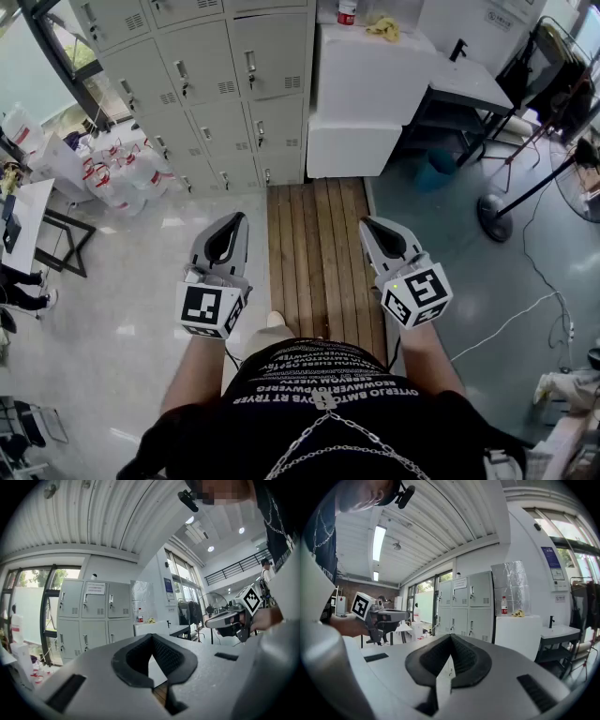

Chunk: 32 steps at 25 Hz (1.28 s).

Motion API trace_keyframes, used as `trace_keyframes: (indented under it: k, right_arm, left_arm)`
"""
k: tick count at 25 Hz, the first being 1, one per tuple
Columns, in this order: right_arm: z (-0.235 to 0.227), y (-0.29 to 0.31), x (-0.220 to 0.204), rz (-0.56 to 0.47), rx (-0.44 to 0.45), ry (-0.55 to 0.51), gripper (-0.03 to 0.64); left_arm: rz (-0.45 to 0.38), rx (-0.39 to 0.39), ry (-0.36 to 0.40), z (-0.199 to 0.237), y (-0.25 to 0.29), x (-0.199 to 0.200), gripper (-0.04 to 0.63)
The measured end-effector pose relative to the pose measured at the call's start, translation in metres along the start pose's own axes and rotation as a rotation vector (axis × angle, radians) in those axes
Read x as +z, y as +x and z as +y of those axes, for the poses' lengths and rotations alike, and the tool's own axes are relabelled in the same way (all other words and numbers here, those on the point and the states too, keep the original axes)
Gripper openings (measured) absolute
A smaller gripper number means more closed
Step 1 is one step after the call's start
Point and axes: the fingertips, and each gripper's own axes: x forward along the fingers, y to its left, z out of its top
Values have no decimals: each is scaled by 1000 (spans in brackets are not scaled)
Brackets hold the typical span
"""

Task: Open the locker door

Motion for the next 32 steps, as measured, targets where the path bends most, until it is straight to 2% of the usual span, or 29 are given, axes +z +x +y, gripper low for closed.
trace_keyframes:
  k: [10, 16, 22, 32]
  right_arm:
    - [12, -40, -9, -11, 46, 28, -3]
    - [6, -36, -28, 28, 42, 62, -3]
    - [-10, 3, -33, 46, 35, 64, -3]
    - [-31, 106, -24, 84, 13, 53, -3]
  left_arm:
    - [24, 60, -8, -30, -40, -4, -3]
    - [49, 67, -30, -32, -37, -19, -3]
    - [46, 60, -42, -6, -8, -32, -3]
    - [46, 0, -56, 72, 71, -46, -3]
